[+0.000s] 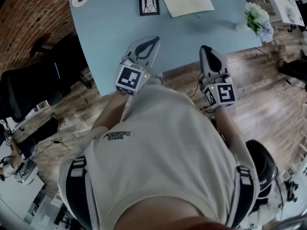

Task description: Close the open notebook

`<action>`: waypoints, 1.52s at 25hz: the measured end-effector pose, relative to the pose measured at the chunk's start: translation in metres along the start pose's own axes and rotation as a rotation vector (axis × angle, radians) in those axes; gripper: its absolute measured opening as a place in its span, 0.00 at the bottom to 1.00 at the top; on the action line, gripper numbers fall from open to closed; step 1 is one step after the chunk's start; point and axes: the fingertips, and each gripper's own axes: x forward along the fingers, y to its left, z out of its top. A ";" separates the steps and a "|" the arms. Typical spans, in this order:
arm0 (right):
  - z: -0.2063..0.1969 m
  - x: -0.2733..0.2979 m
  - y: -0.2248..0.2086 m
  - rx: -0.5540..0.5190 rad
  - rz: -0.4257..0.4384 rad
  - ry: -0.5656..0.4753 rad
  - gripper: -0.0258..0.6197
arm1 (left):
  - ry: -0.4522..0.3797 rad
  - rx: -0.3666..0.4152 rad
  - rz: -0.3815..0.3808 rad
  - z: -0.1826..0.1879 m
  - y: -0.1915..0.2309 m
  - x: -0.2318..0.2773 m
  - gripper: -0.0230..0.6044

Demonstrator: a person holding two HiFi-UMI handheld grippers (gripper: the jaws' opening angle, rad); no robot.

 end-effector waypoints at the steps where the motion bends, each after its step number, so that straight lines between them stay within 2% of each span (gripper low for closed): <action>1: 0.002 0.006 0.000 -0.006 0.000 0.002 0.04 | -0.001 0.001 -0.002 0.001 0.005 0.002 0.05; 7: 0.006 0.038 -0.001 -0.021 -0.003 0.029 0.04 | -0.011 0.009 -0.018 0.000 0.032 0.010 0.05; 15: 0.009 0.069 -0.001 -0.047 0.030 0.058 0.04 | -0.026 -0.009 0.001 0.000 0.053 0.020 0.05; 34: -0.011 0.099 -0.029 -0.063 0.085 0.115 0.05 | 0.061 -0.058 0.076 -0.020 0.052 0.046 0.05; 38: -0.017 0.107 -0.040 -0.083 0.092 0.121 0.05 | 0.086 -0.091 0.107 -0.029 0.059 0.058 0.05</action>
